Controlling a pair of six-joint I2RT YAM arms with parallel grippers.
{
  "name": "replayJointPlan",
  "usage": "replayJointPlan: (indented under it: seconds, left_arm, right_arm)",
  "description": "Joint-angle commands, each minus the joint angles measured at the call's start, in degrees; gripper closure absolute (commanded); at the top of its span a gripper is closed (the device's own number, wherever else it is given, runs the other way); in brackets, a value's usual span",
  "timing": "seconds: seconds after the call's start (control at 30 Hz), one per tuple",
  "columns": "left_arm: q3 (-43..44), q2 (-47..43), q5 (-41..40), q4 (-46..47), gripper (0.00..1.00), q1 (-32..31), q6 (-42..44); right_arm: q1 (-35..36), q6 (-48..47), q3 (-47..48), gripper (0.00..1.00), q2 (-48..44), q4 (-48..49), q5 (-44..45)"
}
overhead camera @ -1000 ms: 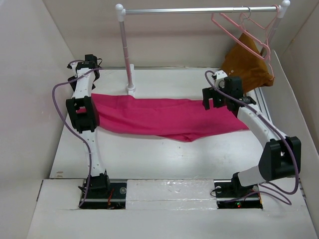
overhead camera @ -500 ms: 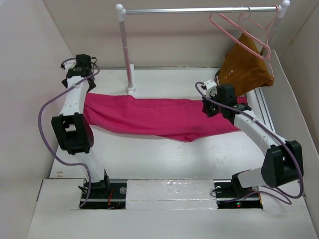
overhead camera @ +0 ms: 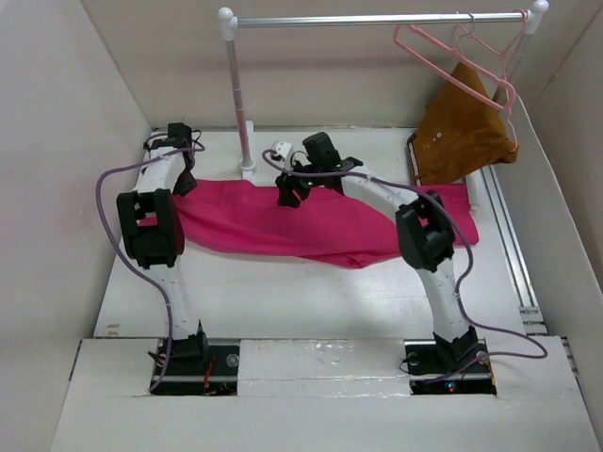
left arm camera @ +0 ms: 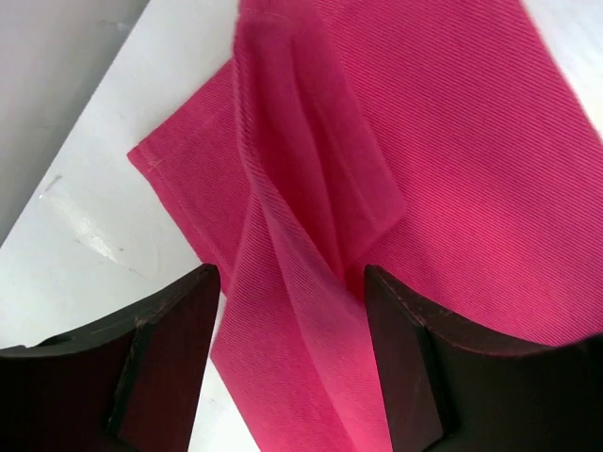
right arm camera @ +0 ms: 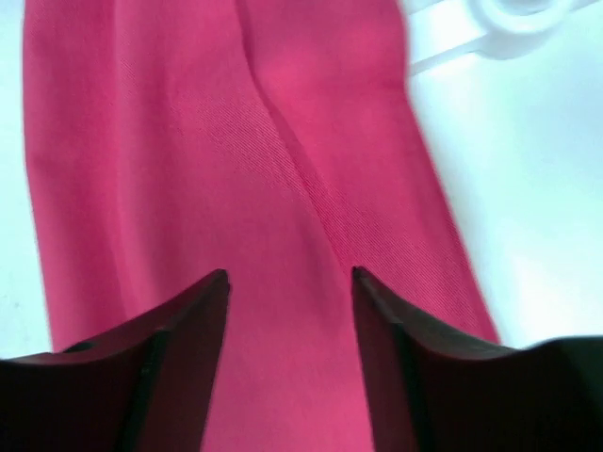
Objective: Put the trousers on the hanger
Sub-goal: Fold the trousers at the center of the board.
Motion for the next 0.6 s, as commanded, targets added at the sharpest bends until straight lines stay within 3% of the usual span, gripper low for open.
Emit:
replayJointPlan:
  seconds: [0.0, 0.2, 0.37, 0.57]
  left_arm:
    - [2.51, -0.92, -1.39, -1.40, 0.41, 0.71, -0.05]
    - [2.51, 1.45, -3.41, -2.10, 0.42, 0.71, -0.93]
    - [1.20, 2.50, -5.43, -1.93, 0.45, 0.71, -1.45]
    - [-0.73, 2.42, -7.37, -2.11, 0.66, 0.71, -2.68]
  right_arm:
    - [-0.18, -1.49, 6.80, 0.38, 5.39, -3.68, -4.64]
    - [1.14, -0.87, 17.51, 0.34, 13.38, -7.02, -4.29]
    - [1.67, 1.59, 19.11, 0.33, 15.60, -4.83, -4.64]
    - [1.67, 2.21, 16.14, 0.50, 15.87, -4.22, -6.58]
